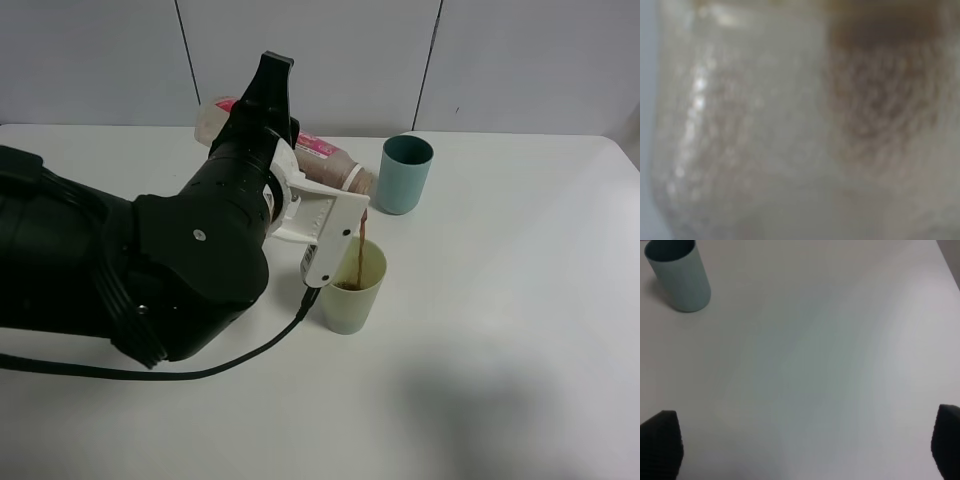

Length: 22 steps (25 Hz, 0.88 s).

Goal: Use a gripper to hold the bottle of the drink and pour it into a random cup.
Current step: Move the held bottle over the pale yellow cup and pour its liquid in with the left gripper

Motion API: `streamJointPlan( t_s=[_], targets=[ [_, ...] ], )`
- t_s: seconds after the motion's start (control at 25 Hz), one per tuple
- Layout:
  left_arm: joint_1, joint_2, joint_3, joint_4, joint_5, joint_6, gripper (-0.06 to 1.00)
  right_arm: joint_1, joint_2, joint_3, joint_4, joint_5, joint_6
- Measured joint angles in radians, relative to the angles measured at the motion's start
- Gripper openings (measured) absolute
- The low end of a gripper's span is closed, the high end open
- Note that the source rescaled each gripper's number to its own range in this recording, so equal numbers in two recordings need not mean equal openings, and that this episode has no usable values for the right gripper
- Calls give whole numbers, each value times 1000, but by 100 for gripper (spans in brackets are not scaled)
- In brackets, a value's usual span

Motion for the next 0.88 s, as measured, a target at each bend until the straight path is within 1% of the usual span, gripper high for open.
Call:
streamJointPlan(
  t_s=[0.36, 0.88],
  targets=[
    [0, 0, 0, 3, 44, 34, 0, 0, 0, 0, 0, 0, 0],
    [0, 0, 0, 3, 49, 49, 0, 0, 0, 0, 0, 0, 0]
  ],
)
